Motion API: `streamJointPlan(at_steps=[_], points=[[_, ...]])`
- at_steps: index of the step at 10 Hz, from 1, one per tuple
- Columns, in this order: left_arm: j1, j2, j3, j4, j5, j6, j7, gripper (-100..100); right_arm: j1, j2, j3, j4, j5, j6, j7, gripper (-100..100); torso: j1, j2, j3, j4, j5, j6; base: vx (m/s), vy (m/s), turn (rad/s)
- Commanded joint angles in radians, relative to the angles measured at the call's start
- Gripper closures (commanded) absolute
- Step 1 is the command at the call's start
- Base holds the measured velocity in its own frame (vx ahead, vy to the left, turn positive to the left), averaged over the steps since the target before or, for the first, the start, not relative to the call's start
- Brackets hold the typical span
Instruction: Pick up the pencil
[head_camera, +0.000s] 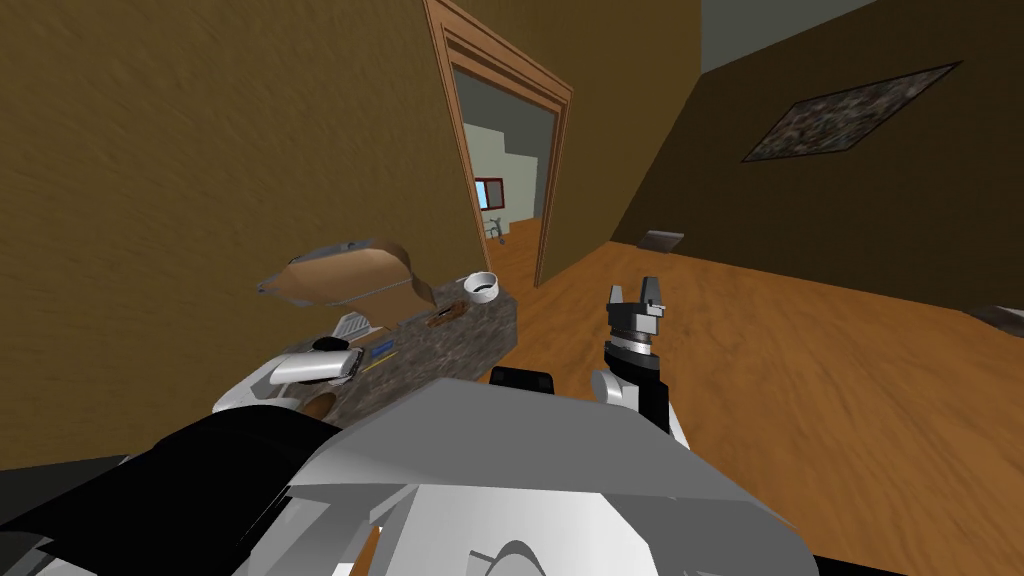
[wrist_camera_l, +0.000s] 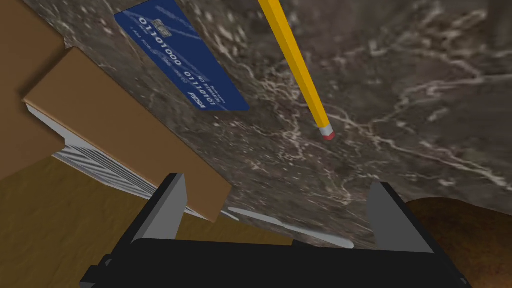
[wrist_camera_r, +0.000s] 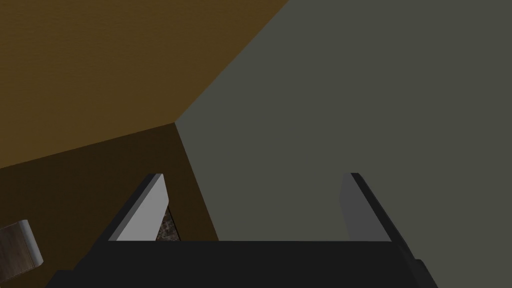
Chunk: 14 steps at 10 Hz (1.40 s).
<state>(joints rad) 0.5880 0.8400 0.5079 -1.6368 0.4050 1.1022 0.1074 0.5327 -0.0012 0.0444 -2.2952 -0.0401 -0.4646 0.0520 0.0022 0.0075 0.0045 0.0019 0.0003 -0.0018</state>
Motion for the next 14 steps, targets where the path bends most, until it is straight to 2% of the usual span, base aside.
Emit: streamJointPlan(at_steps=[1,6,14], points=[[-0.007,0.003,0.015,0.003,0.032,0.030,0.022,-100,0.000,0.000,0.000,0.000,0.000,0.000,0.000,0,0.000,0.000,0.000,0.000,0.000,0.000,-0.068,0.043,-0.127],[-0.022,0.004,0.053,0.011,0.124,0.112,0.077,-100,0.000,0.000,0.000,0.000,0.000,0.000,0.000,0,0.001,-0.005,-0.003,-0.001,0.001,0.000,-0.039,0.043,-0.105],[-0.046,0.000,0.112,0.024,0.293,0.268,0.179,-100,0.000,0.000,0.000,0.000,0.000,0.000,0.000,0,0.003,-0.005,-0.003,-0.001,0.001,0.000,-0.041,0.051,-0.105]])
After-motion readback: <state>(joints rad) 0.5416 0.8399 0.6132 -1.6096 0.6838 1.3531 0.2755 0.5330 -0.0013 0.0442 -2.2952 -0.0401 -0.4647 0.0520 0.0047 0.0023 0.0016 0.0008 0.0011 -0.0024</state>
